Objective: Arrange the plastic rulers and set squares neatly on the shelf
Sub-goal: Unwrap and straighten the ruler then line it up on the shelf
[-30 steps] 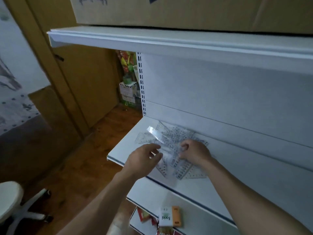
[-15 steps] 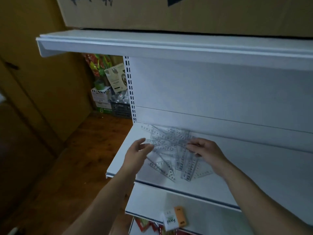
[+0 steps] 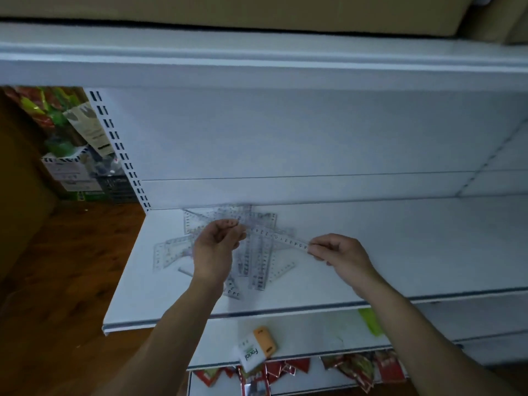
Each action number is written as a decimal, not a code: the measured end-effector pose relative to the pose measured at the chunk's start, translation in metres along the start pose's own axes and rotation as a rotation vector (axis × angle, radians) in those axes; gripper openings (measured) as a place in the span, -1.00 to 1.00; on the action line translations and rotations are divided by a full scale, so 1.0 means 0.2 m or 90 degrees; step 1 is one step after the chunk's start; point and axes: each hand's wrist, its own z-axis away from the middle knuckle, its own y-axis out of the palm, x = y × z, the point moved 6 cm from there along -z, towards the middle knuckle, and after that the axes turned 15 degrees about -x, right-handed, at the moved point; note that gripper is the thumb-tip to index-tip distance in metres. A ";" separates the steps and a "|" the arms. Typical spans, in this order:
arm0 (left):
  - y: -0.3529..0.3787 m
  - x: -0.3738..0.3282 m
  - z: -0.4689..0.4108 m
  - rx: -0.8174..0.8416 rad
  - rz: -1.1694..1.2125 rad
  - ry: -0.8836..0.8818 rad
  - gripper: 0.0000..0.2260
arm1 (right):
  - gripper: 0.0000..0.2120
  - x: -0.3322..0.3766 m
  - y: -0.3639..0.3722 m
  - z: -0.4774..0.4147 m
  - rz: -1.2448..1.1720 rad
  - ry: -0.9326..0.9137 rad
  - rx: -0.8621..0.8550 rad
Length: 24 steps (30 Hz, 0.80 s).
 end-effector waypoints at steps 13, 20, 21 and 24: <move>0.91 0.22 0.68 0.284 -0.072 -0.130 -0.83 | -0.93 -0.18 -0.77 0.07 -0.192 0.075 -0.125; 1.38 0.25 1.13 0.347 -0.092 -0.063 -0.84 | -0.94 -0.32 -1.27 0.10 -0.234 0.067 -0.141; 1.43 0.25 1.19 0.353 -0.092 -0.049 -0.84 | -0.93 -0.34 -1.35 0.10 -0.238 0.066 -0.146; 1.59 0.28 1.36 0.383 -0.099 -0.013 -0.90 | -0.91 -0.44 -1.63 0.12 -0.242 0.066 -0.192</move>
